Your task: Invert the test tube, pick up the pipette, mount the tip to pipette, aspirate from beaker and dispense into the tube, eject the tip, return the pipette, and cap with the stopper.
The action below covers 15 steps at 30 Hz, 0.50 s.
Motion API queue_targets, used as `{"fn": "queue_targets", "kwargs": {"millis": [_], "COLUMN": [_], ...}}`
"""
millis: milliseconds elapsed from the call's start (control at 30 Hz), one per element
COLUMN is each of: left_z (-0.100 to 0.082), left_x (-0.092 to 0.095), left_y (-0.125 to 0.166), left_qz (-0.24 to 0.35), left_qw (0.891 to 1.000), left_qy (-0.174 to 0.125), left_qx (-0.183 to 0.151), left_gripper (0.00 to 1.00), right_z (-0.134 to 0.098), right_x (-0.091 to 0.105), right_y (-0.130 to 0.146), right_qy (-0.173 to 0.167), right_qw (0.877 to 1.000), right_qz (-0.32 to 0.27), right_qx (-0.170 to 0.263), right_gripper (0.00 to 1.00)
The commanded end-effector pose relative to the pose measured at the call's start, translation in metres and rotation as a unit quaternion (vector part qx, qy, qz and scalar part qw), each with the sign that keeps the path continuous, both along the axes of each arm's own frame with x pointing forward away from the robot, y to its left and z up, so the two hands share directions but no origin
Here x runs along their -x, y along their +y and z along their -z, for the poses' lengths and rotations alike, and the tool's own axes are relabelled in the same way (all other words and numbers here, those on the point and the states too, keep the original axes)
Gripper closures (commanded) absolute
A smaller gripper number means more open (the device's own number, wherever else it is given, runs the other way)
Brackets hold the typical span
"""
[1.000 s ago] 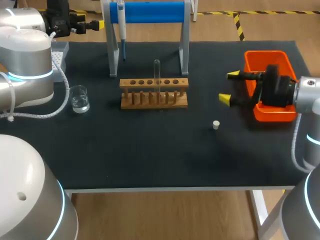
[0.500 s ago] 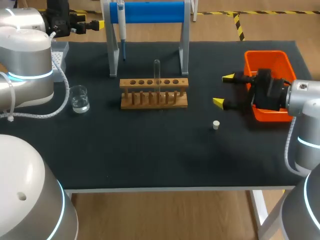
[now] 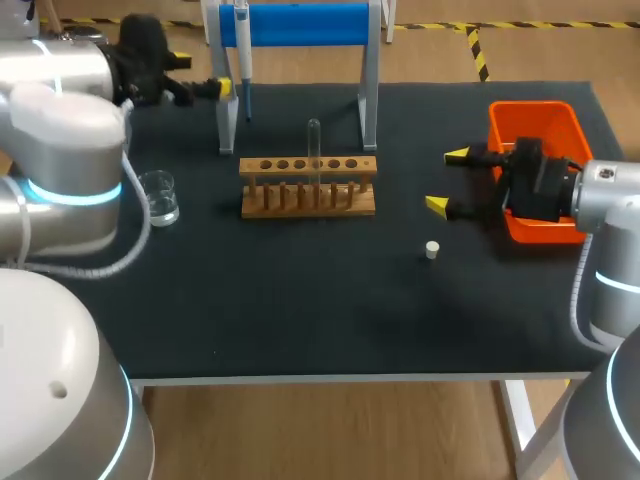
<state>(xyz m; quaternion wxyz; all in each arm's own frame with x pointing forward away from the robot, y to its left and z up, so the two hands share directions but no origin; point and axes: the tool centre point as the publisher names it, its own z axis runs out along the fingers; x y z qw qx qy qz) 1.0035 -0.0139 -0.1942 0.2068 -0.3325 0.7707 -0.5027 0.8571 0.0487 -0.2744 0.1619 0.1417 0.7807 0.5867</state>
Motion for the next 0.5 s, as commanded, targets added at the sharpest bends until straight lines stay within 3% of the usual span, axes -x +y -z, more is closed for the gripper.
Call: {"fn": "queue_targets", "kwargs": {"millis": [33, 233, 500], "left_z": [0.004, 0.014, 0.034], "left_x": [0.063, 0.099, 0.123], "left_y": [-0.016, -0.035, -0.048], "left_qz": [-0.017, -0.016, 0.003], "left_qw": [1.000, 0.999, 0.999], "left_qy": [-0.022, -0.029, -0.016], "left_qx": [-0.005, -0.017, -0.033], "left_gripper": [0.00, 0.00, 0.00], "right_z": [0.000, 0.000, 0.000], "right_x": [0.001, 0.001, 0.001], "right_y": [0.000, 0.000, 0.000], "right_qy": [0.000, 0.000, 0.000], "right_qw": [1.000, 1.000, 1.000], "right_qz": [0.000, 0.000, 0.000], "right_qx": [0.000, 0.000, 0.000], "right_gripper": [0.00, 0.00, 0.00]}}
